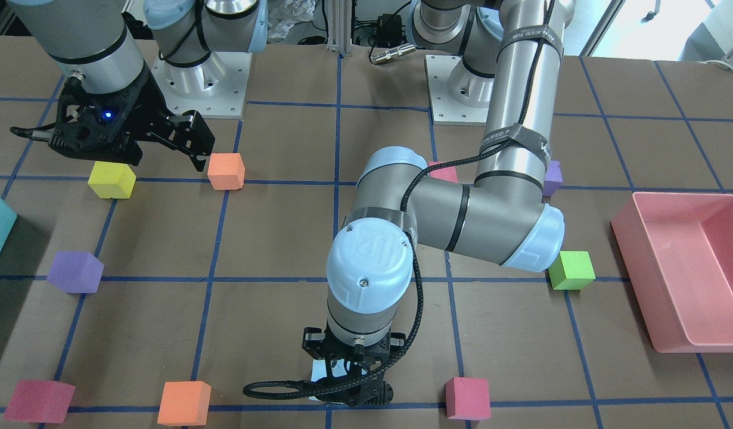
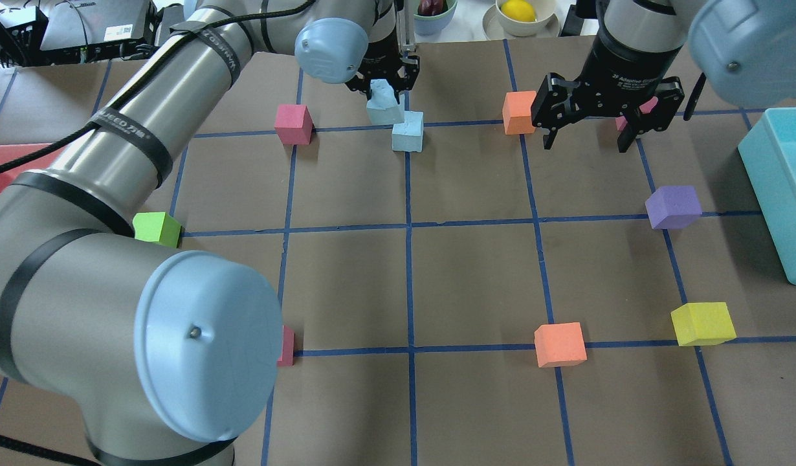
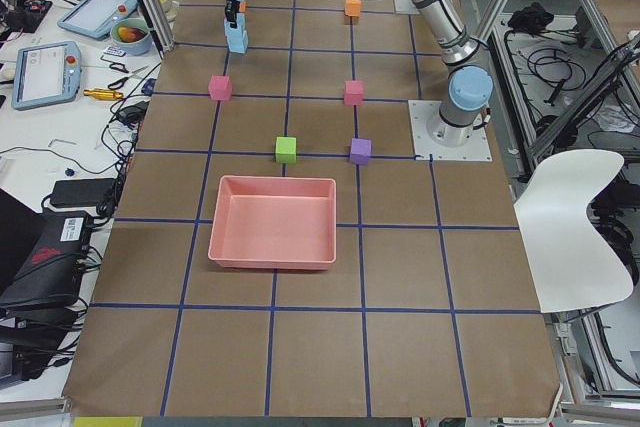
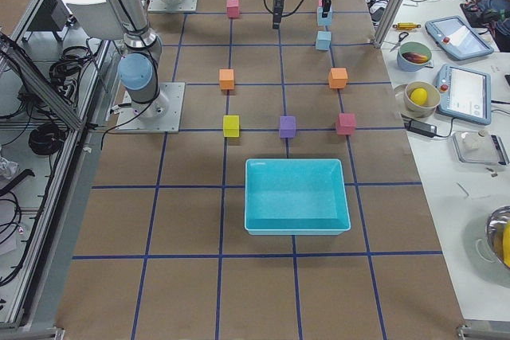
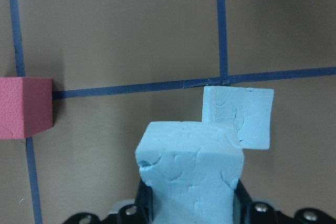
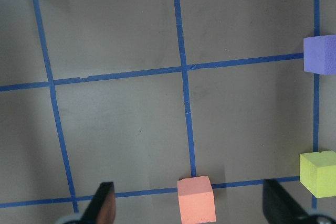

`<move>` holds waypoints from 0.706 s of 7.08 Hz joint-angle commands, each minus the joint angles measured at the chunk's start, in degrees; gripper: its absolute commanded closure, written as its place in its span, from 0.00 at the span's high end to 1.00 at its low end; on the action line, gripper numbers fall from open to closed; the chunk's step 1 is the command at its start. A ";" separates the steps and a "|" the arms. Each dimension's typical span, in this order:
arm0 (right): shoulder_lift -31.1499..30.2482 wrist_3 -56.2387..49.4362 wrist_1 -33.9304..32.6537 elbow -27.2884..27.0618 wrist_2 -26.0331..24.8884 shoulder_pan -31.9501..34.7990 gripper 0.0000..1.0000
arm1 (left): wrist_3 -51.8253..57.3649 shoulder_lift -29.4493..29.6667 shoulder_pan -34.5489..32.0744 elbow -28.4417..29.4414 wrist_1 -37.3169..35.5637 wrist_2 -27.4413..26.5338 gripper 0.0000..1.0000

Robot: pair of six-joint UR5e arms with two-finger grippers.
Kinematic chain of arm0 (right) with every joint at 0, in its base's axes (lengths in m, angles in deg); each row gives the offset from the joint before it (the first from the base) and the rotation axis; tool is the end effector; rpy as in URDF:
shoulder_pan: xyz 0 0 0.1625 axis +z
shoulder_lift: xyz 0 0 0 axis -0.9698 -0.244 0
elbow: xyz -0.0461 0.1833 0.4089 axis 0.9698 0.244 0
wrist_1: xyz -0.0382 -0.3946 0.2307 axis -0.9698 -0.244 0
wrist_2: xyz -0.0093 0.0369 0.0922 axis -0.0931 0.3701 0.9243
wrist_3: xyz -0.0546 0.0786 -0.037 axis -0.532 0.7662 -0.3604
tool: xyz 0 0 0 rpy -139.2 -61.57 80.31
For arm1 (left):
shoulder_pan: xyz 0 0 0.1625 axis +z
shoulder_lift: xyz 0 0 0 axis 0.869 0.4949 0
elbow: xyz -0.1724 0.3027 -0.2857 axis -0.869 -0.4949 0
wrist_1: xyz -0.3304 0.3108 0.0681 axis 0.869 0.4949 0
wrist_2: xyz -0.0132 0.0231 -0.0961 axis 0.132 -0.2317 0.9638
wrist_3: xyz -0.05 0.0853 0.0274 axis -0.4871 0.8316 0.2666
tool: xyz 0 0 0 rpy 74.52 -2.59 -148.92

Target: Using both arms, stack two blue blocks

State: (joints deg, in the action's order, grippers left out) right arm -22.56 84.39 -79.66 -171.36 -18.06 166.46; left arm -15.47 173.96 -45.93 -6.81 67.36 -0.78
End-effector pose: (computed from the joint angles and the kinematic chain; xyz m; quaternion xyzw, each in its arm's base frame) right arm 0.1410 -0.5520 0.5034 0.0486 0.9987 0.0143 0.0092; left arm -0.3686 -0.7878 0.3185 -0.0319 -0.9979 0.0543 0.0130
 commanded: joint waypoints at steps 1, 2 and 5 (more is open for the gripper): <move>-0.58 -0.25 0.16 -0.07 0.35 -0.15 1.00 | -1.02 3.11 -1.40 3.24 0.19 -0.15 0.00; -0.58 -1.12 0.16 -0.07 0.35 -0.23 1.00 | -0.94 3.38 -1.66 3.24 0.19 -0.50 0.00; -0.58 -2.00 0.16 -0.07 2.44 -0.24 1.00 | -0.94 3.65 -1.66 2.80 0.89 -0.86 0.03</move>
State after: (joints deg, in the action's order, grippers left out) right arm -23.16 82.55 -79.48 -171.43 -17.10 166.23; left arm -16.40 177.53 -47.57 -3.74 68.11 -1.52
